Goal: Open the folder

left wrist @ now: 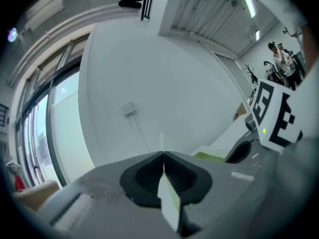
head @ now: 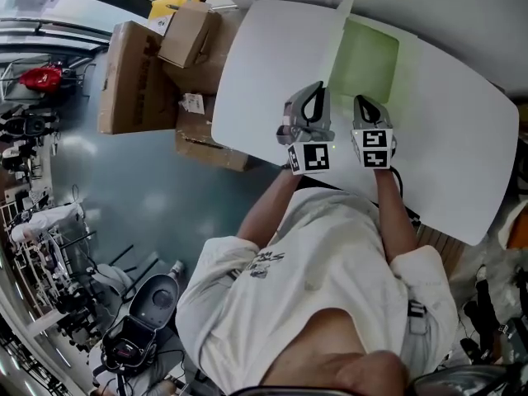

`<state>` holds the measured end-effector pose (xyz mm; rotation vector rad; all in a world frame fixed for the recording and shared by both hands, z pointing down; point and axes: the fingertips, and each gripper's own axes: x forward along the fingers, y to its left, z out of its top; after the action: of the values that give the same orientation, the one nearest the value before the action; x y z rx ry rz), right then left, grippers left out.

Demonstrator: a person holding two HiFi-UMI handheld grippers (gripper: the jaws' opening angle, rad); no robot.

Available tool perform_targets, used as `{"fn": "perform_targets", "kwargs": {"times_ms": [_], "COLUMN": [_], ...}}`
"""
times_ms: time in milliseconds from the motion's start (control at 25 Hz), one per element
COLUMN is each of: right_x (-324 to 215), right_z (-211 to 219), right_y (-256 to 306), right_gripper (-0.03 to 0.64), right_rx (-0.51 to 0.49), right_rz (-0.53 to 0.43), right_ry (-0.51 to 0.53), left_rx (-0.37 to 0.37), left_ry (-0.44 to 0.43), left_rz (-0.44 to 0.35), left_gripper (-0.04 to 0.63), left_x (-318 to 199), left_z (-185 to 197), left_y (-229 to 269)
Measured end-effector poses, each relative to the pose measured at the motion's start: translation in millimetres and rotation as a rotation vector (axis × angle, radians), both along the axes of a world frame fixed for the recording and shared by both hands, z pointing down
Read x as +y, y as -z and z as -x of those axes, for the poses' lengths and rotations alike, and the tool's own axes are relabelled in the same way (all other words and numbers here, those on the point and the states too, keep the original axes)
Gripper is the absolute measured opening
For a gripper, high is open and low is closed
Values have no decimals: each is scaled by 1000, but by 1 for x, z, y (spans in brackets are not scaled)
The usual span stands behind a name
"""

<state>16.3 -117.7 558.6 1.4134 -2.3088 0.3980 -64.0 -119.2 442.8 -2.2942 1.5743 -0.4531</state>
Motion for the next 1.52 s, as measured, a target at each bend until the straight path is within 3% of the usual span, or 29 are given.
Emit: {"fn": "perform_targets", "kwargs": {"times_ms": [480,880,1520], "right_x": [-9,-15,-18], "right_z": [67,79,79], "right_y": [-21,-39,-56], "right_gripper": [-2,-2,0], "right_rx": [57,82,77], "right_rz": [48,103,96], "right_ry": [3,-72,-238], "left_rx": [97,128,43], "left_ry": [-10,-21,29], "left_rz": [3,27,81], "left_gripper": [8,21,68], "left_x": [-18,-31,-60], "left_z": [57,99,176], "left_y": [-4,-10,-64]}}
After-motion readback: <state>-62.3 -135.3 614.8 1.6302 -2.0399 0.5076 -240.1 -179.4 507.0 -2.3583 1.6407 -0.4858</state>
